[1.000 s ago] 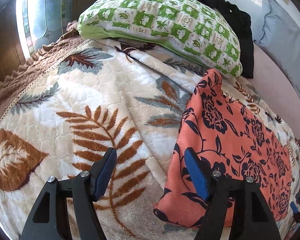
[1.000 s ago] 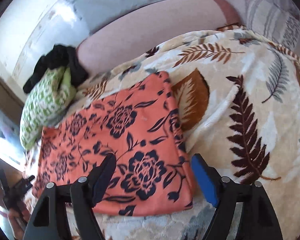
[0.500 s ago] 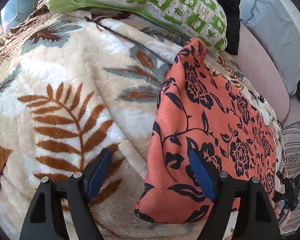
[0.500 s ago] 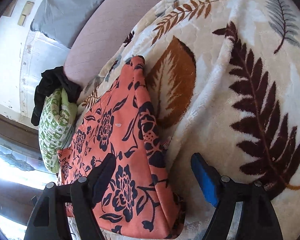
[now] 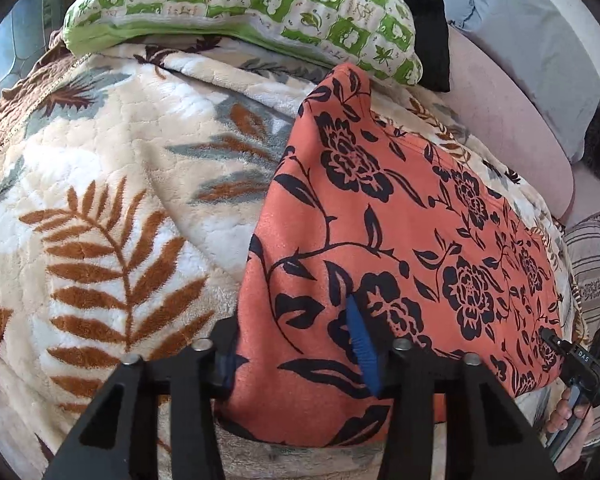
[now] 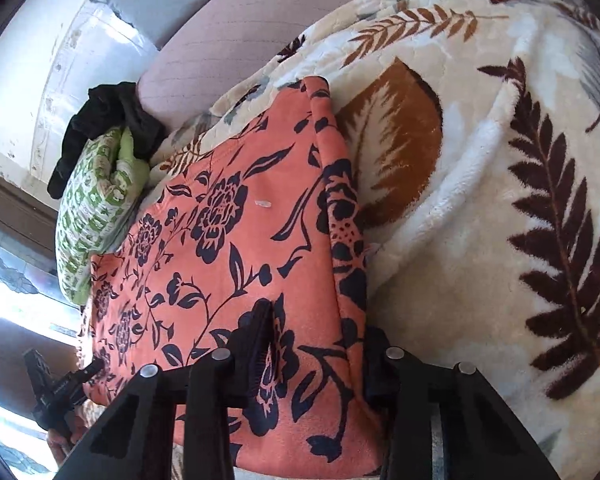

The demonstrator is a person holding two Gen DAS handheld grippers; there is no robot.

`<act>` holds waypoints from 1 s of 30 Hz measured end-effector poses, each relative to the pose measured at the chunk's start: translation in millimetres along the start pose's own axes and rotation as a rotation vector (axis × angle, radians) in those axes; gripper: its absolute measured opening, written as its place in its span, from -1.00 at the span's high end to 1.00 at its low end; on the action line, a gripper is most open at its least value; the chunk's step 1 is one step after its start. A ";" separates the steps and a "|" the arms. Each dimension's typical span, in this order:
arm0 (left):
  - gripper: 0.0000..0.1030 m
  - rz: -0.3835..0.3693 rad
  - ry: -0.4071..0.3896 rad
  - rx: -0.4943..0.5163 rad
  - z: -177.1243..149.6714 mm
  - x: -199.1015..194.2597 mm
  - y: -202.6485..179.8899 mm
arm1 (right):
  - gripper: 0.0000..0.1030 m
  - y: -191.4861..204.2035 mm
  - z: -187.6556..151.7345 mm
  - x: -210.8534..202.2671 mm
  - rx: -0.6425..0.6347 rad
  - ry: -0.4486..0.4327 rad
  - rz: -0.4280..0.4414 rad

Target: Fold small clothes

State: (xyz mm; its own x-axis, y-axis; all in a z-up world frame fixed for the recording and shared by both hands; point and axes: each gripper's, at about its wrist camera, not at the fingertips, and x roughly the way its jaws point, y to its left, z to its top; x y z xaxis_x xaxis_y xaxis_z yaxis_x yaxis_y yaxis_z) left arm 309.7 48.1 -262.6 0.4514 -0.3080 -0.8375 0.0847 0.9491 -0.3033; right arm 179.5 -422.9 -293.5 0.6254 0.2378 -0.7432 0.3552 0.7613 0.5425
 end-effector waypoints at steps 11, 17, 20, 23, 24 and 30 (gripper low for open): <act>0.82 -0.081 -0.132 -0.038 -10.2 -57.7 1.9 | 0.64 29.7 -3.7 -55.4 -0.088 -0.145 0.015; 0.82 -0.069 -0.146 -0.026 -56.9 -106.8 17.5 | 0.64 55.1 -39.3 -97.8 -0.208 -0.169 0.003; 0.87 -0.017 -0.147 -0.019 -88.2 -118.9 31.5 | 0.64 40.6 -70.4 -110.1 -0.166 -0.145 0.006; 0.85 0.115 -0.104 0.002 -118.4 -113.9 52.8 | 0.64 19.4 -96.1 -112.8 -0.096 -0.082 -0.008; 0.84 0.161 -0.077 -0.016 -122.4 -107.9 62.4 | 0.64 10.6 -102.0 -111.0 -0.066 -0.059 -0.026; 0.63 0.210 -0.299 -0.102 -101.9 -138.3 77.9 | 0.46 -18.2 -89.8 -120.4 0.099 -0.097 -0.165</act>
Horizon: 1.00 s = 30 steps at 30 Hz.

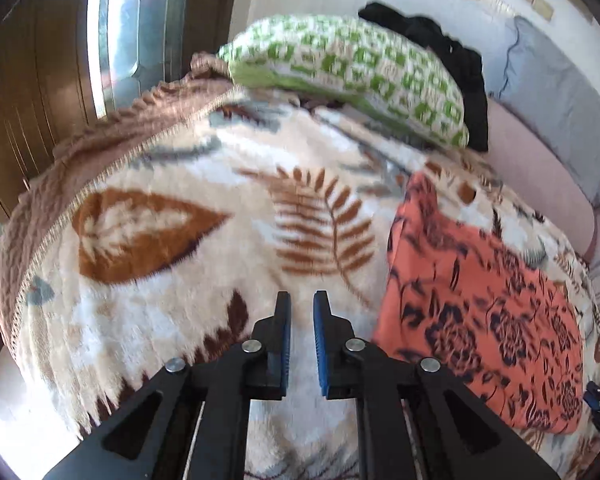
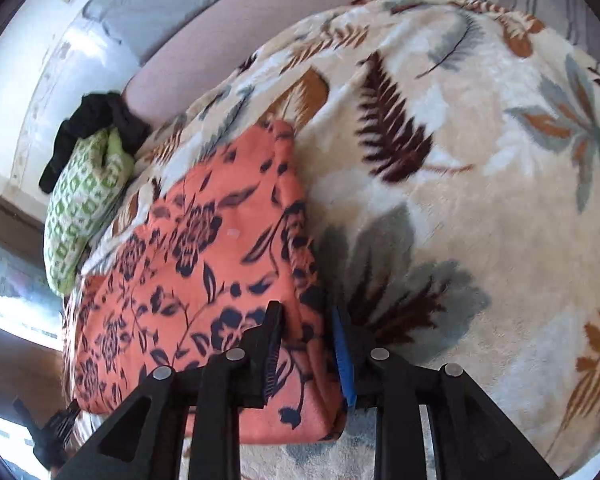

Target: Fold small clothes

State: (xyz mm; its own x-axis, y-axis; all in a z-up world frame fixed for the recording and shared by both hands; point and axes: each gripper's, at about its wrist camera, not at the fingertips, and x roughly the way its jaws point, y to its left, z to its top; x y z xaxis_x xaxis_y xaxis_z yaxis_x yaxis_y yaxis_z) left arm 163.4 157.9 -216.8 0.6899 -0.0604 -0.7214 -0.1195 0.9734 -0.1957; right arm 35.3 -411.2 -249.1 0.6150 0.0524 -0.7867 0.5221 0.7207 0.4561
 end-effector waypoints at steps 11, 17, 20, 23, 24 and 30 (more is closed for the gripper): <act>-0.25 -0.032 0.111 0.399 -24.4 57.9 -144.7 | 0.42 109.3 30.9 53.8 -0.287 0.021 0.039; -0.39 0.083 0.094 0.518 -48.1 69.4 -158.4 | 0.44 117.4 34.8 108.7 -0.319 0.113 -0.041; -0.48 0.048 0.118 0.437 -41.3 71.7 -151.2 | 0.41 133.0 38.2 102.0 -0.363 0.060 0.037; -0.51 0.065 0.106 0.452 -44.2 71.5 -154.6 | 0.41 145.0 46.7 112.3 -0.370 0.026 0.038; -0.51 0.067 0.101 0.457 -45.2 71.3 -154.8 | 0.41 146.4 48.8 123.0 -0.366 0.043 0.036; -0.54 0.071 0.099 0.458 -44.7 74.3 -155.6 | 0.33 164.6 59.7 160.2 -0.375 0.097 -0.005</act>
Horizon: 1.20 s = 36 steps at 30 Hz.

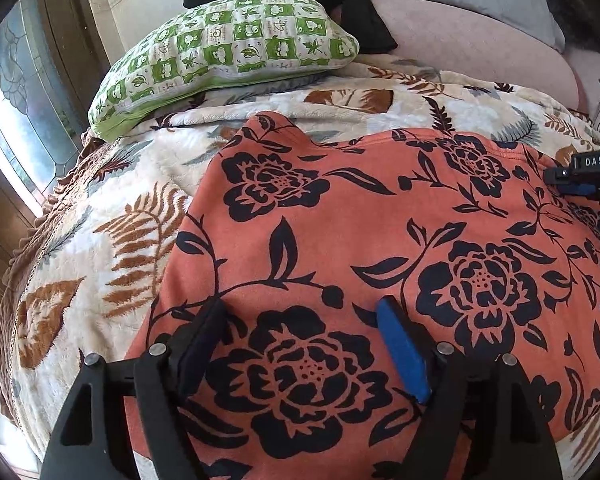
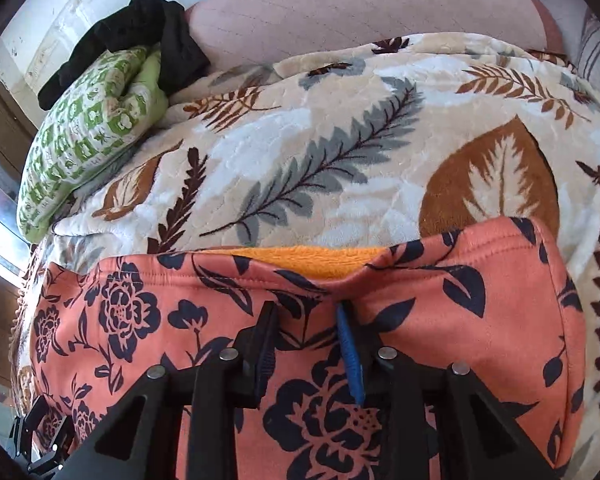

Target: Fold small clothes

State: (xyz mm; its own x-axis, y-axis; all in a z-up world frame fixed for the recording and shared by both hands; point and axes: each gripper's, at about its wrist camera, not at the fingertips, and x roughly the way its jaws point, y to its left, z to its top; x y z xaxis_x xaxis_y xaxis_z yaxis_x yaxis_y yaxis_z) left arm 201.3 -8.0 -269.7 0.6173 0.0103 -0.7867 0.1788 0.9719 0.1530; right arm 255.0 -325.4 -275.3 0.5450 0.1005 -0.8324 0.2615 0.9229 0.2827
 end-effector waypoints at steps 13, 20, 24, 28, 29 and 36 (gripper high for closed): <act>-0.56 -0.014 0.002 -0.006 -0.2 0.5 2.7 | 0.31 87.1 -33.9 5.6 -0.191 0.030 0.109; -0.56 -0.015 -0.002 -0.010 -0.6 0.1 2.6 | 0.31 56.1 -56.9 -60.6 -0.131 -0.023 0.114; -0.62 -0.010 -0.009 -0.012 -1.9 0.5 2.6 | 0.31 23.9 -82.2 -90.3 -0.052 -0.007 0.100; -0.75 -0.018 -0.004 -0.043 -2.8 3.6 7.5 | 0.31 -7.8 -114.2 -112.3 -0.006 0.003 0.043; -0.76 -0.023 -0.003 -0.048 -2.8 3.7 8.2 | 0.31 -15.1 -120.6 -113.6 0.008 0.014 0.035; -0.76 -0.136 0.006 -0.053 -8.0 -25.1 15.4 | 0.32 -29.9 -140.5 -112.8 0.020 0.064 0.043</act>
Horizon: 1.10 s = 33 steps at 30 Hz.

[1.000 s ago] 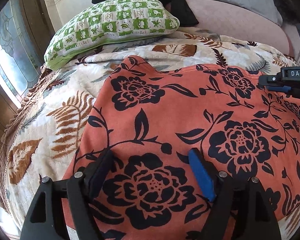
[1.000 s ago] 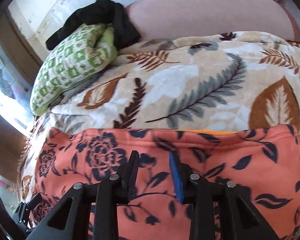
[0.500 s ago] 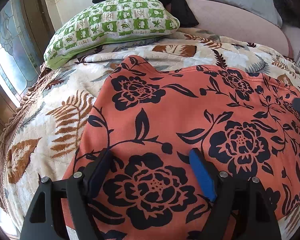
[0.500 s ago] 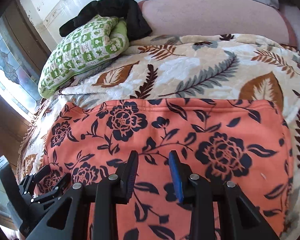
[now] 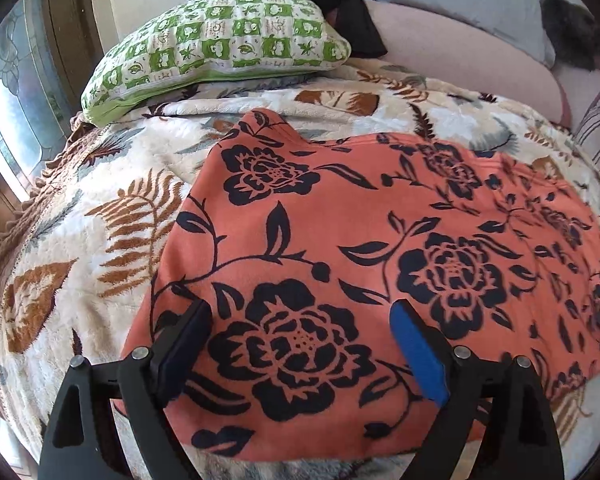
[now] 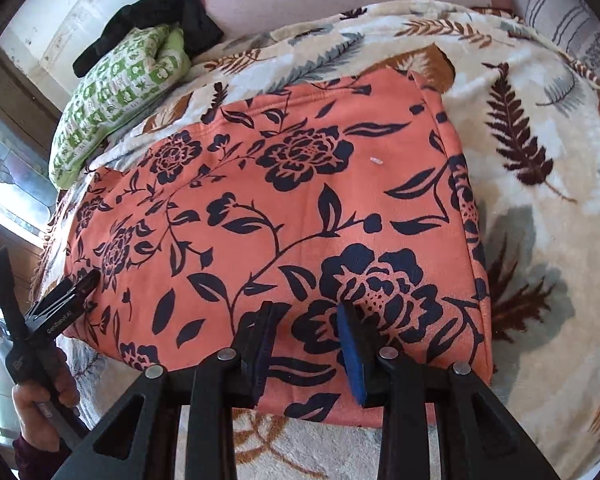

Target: Fold small clothes

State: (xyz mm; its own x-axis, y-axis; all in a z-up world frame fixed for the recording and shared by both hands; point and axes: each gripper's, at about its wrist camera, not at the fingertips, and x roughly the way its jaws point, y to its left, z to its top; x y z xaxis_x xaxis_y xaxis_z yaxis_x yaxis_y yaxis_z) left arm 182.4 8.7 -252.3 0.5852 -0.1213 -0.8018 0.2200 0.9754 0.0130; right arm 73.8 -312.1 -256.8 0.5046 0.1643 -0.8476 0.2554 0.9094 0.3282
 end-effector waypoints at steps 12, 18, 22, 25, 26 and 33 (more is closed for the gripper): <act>-0.84 0.018 0.120 -0.143 -21.1 9.2 61.1 | 0.30 71.2 -18.8 30.9 -0.163 0.057 0.088; -0.83 -0.043 0.061 -0.261 -16.1 -18.9 84.0 | 0.30 84.2 -10.2 15.7 -0.162 0.000 0.236; -0.83 -0.024 0.060 -0.322 -22.3 -26.9 100.5 | 0.30 109.6 -20.4 26.6 -0.249 0.051 0.271; -0.80 -0.040 0.121 -0.367 -31.2 -19.4 111.7 | 0.28 112.1 -27.9 41.3 -0.248 0.085 0.252; -0.80 -0.072 0.133 -0.391 -35.3 -18.8 115.2 | 0.28 111.3 -27.1 39.3 -0.243 0.085 0.258; -0.24 -0.225 0.155 -0.445 -47.4 -15.6 116.4 | 0.28 66.5 -20.2 3.5 -0.055 0.055 0.424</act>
State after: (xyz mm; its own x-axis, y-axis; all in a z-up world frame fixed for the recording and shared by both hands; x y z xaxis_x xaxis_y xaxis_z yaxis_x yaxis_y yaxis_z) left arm 161.9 132.8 -266.6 0.4315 -0.3415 -0.8350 -0.0457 0.9161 -0.3983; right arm 75.9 -243.3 -246.4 0.5100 0.5464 -0.6643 -0.0100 0.7760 0.6307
